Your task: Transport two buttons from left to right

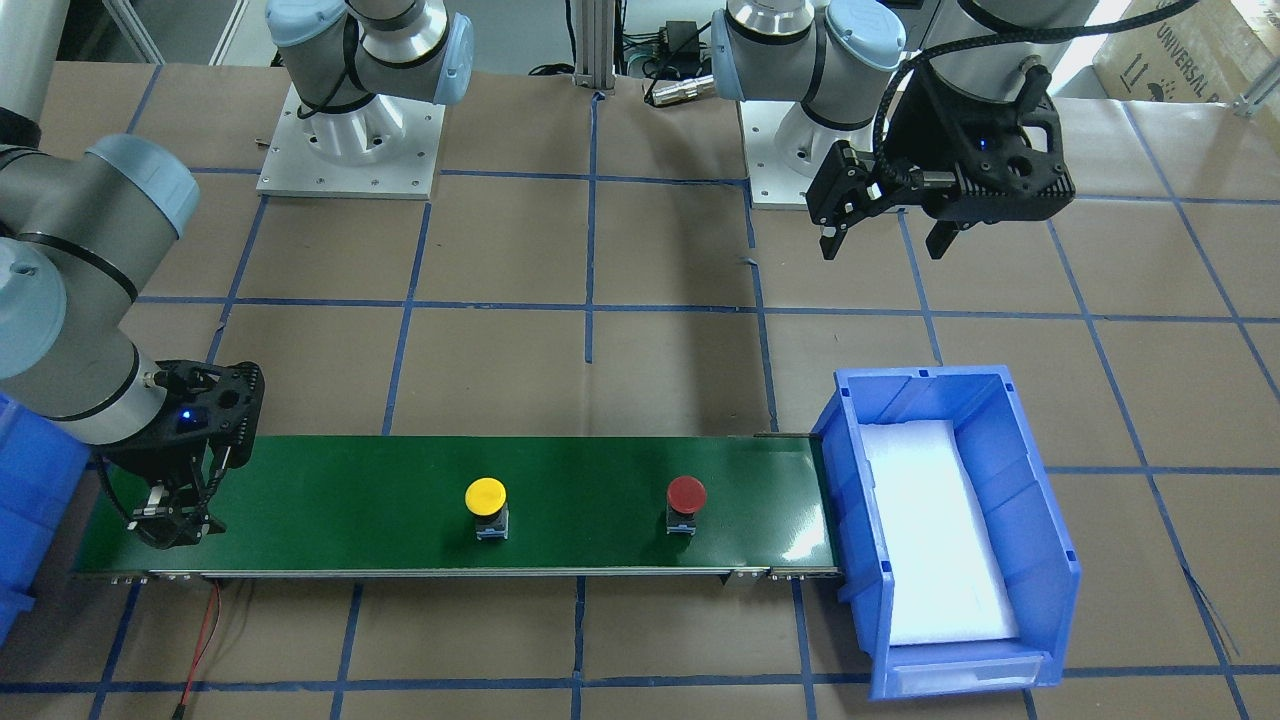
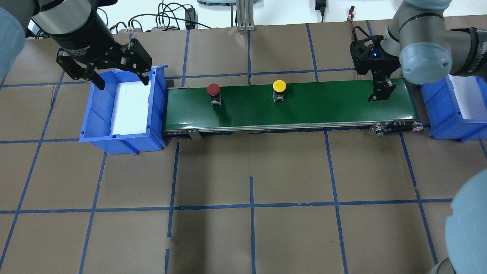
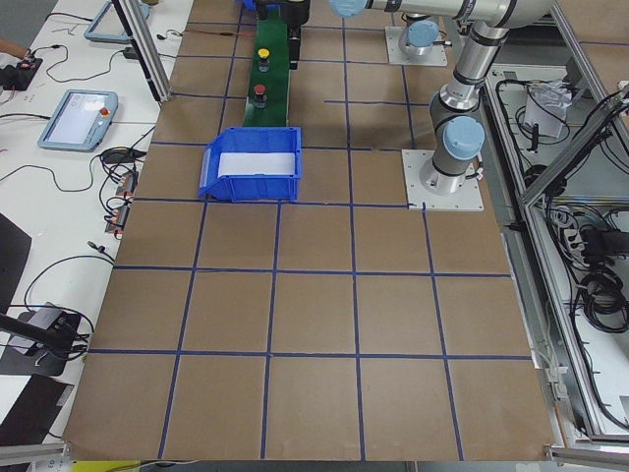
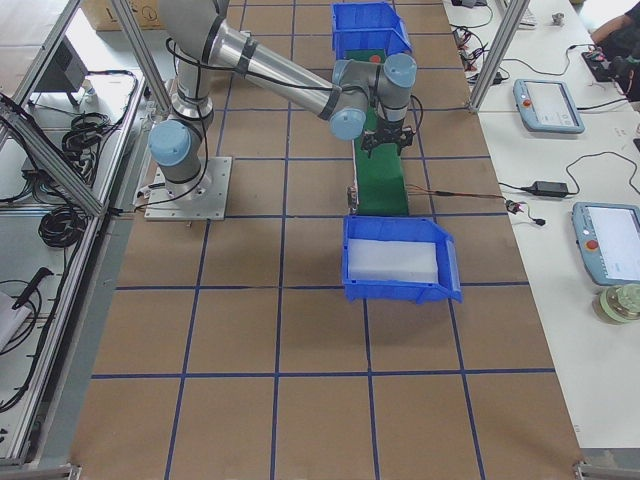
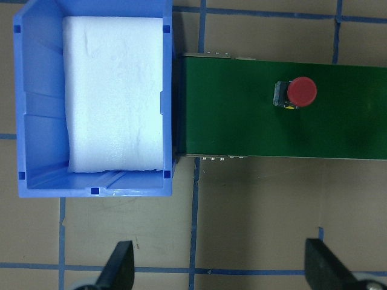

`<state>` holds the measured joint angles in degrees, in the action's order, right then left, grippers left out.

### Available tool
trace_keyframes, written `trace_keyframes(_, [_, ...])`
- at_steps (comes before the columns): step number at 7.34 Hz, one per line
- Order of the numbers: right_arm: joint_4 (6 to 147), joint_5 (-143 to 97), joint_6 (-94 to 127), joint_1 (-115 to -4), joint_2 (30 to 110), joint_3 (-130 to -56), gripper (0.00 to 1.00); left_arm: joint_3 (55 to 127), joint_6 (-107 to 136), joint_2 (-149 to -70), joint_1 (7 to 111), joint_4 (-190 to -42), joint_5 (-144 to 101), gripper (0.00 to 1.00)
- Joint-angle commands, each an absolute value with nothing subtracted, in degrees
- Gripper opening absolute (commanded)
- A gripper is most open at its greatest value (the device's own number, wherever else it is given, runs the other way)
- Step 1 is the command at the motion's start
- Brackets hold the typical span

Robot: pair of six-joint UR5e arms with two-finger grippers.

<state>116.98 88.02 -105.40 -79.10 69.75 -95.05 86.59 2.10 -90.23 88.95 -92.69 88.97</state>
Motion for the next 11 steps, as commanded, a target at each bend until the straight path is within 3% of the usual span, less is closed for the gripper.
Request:
trace_keyframes(1, [116.98, 88.33, -105.29, -79.1, 69.78, -95.18, 0.99, 87.1, 1.85, -91.92, 88.42, -93.25, 89.39, 1.0])
trace_keyframes(11, [117.07, 88.33, -105.21, -79.1, 69.61, -95.27, 0.99, 85.78, 1.85, -92.46, 88.59, -90.89, 92.9, 1.0])
